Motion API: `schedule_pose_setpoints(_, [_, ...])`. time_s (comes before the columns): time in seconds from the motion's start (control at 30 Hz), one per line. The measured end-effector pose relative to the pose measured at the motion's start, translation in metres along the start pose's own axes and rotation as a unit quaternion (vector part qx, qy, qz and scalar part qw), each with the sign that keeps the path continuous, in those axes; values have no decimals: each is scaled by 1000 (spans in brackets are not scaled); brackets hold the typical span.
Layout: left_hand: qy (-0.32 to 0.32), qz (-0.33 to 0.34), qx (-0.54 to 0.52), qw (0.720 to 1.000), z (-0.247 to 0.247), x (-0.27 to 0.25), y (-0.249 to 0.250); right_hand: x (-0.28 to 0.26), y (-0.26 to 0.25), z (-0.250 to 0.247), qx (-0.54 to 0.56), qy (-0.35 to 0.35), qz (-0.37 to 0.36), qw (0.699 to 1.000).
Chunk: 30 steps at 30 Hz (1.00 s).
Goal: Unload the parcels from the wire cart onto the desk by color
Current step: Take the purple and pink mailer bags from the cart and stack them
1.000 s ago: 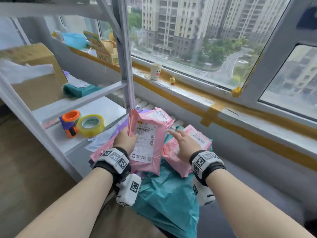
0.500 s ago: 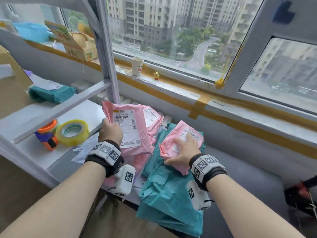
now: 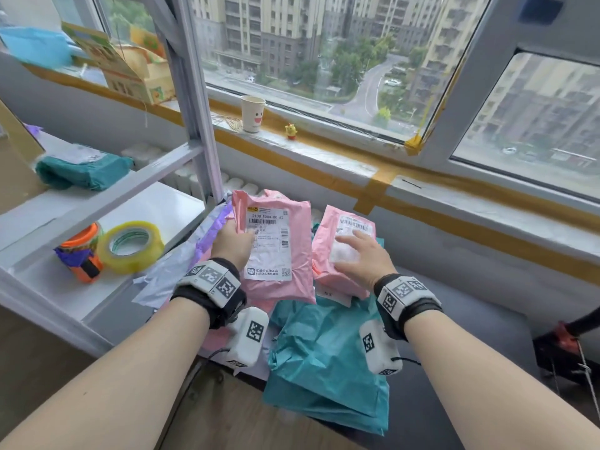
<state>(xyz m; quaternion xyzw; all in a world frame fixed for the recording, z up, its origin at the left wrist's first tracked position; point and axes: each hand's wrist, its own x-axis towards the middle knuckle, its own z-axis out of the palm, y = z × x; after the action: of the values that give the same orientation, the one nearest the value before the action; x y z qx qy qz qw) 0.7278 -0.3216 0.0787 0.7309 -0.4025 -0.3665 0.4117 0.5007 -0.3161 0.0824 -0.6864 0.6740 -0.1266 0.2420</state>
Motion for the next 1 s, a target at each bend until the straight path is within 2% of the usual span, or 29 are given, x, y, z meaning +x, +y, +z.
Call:
schedule_pose_setpoints(0.1, [-57,-4,-25,998,13,-11,4,-11,0,-16,83,80,27,993])
schedule_pose_setpoints(0.23, [-140,-17,-68,988,28,-33,10,-32,-1,-24,98,81,47,991])
schedule_pose_setpoints(0.53, [-203,-14,15,979,39,-70,-16,-76,3,-7,107,114,71,985])
schedule_pose_setpoints(0.67, [-208,-20,54,976,44,-77,-28,-87,10,4,120,98,94,983])
schedule_pose_setpoints(0.87, [-273,-42,102,956,54,-77,-33,-91,18,17,128,2,138,982])
schedule_pose_setpoints(1.0, [-286,-13,204,936,59,-73,-29,-87,24,19,112,5,160,981])
